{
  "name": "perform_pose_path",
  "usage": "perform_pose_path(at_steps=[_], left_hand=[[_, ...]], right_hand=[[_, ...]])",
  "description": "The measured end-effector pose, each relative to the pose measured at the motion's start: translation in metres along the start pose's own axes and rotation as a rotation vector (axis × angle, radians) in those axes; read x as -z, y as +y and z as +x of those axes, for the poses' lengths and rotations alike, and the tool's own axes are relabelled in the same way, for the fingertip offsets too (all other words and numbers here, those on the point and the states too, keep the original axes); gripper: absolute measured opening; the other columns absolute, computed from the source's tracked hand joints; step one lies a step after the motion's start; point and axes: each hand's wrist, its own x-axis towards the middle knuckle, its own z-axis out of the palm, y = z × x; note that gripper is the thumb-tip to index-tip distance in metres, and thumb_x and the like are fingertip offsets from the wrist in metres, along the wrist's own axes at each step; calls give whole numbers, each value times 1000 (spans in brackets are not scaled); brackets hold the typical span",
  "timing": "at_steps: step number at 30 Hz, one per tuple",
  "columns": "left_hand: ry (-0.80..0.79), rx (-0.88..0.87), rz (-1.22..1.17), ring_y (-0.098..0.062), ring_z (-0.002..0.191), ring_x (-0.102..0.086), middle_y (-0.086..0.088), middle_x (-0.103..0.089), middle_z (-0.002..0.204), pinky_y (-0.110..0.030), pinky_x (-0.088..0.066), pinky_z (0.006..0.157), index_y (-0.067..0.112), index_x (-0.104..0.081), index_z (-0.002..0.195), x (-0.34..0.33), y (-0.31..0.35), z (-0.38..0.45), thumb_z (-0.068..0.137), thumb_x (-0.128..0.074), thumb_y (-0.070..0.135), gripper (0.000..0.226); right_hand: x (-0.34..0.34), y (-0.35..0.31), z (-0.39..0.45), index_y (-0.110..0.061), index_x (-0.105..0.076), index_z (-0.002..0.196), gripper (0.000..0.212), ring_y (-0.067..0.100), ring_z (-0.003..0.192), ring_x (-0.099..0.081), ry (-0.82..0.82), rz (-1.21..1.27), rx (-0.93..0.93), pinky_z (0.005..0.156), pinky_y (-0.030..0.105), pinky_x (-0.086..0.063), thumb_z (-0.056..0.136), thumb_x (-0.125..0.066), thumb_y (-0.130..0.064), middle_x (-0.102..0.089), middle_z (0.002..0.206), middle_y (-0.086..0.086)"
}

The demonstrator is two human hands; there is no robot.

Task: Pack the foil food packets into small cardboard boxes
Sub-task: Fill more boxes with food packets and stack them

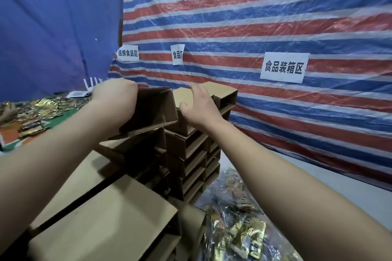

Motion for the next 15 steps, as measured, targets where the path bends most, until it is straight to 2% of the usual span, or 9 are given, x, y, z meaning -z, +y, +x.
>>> perform_pose_path(at_steps=[4,7,11,13,15], left_hand=[[43,-56,-69,-33,94,-62,-11,-64,106,-42,-50,70,12,-60,117,37,11,-10,90,-52,3,30],[38,-117,-170,-33,104,-58,-12,-62,115,-44,-51,83,16,-61,121,65,29,-14,89,-50,1,37],[27,-261,-358,-28,112,-54,-8,-60,120,-40,-45,89,22,-64,120,87,74,-14,92,-49,4,36],[34,-364,-445,-25,105,-55,-5,-61,114,-34,-42,82,22,-66,115,88,105,-14,93,-49,7,32],[16,-442,-542,-21,96,-57,-2,-62,105,-30,-40,77,22,-67,109,84,137,-14,94,-51,11,25]], right_hand=[[34,-6,2,-15,-33,150,65,17,131,-41,64,62,6,98,21,-26,91,-60,-23,-39,148,6],[64,-5,-1,-18,-32,151,69,16,131,-40,58,36,-4,97,22,-26,89,-62,-20,-37,150,4],[117,5,-21,-18,-33,151,72,23,140,-35,54,-103,-31,110,30,-31,84,-61,-13,-34,154,5],[148,15,-38,-19,-42,147,65,24,137,-40,39,-206,-70,110,34,-34,84,-59,-14,-41,151,6],[179,30,-60,-21,-58,129,44,25,122,-52,42,-333,-130,96,33,-46,85,-56,-16,-56,135,6]])
